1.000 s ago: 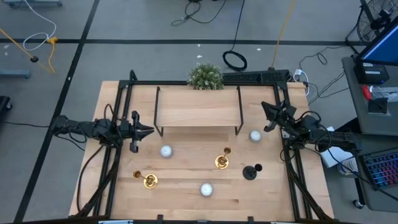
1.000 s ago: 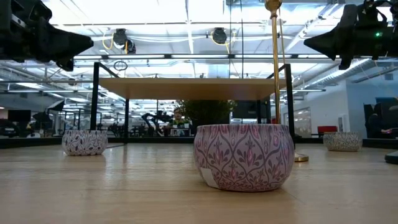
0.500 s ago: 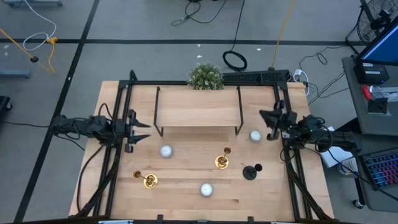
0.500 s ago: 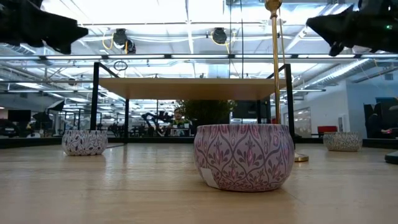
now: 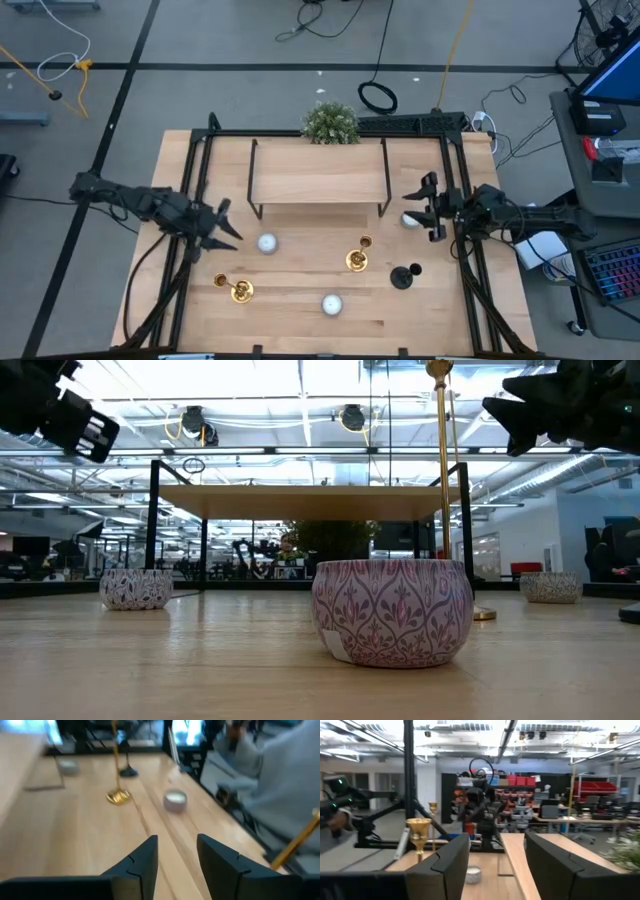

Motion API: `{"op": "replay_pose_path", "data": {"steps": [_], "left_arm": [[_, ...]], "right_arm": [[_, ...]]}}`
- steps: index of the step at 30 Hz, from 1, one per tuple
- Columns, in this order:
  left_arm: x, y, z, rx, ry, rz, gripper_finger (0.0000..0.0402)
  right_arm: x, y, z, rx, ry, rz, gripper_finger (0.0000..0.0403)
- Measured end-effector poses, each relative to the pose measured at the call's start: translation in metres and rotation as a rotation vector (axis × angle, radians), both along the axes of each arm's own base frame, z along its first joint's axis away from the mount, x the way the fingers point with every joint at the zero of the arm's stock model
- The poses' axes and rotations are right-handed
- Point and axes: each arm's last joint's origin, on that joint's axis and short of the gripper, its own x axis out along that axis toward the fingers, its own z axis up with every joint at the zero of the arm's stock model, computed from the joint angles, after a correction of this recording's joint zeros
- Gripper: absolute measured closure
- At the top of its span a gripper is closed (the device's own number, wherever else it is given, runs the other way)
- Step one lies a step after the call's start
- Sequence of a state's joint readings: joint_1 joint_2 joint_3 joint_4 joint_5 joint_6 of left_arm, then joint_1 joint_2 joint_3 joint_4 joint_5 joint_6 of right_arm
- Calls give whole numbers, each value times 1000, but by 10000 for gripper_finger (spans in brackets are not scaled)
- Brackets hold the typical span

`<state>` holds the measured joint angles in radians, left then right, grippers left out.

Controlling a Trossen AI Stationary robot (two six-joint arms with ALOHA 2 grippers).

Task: Pick & Place candle stick holders
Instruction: Put the bottom gold candle holder on the shelf

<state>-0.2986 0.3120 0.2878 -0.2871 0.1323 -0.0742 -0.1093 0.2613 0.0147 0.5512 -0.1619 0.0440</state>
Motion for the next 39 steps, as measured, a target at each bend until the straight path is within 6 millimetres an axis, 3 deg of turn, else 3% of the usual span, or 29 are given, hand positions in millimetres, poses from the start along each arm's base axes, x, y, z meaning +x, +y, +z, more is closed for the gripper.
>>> {"op": "replay_pose_path", "data": {"steps": [21,39], "left_arm": [[5,-43,-27,33,306,-252,270],[15,-66,-22,9,181,-313,270]], "right_arm": [[8,-1,1,20,-17,6,225],[8,-1,1,18,-11,6,231]]}}
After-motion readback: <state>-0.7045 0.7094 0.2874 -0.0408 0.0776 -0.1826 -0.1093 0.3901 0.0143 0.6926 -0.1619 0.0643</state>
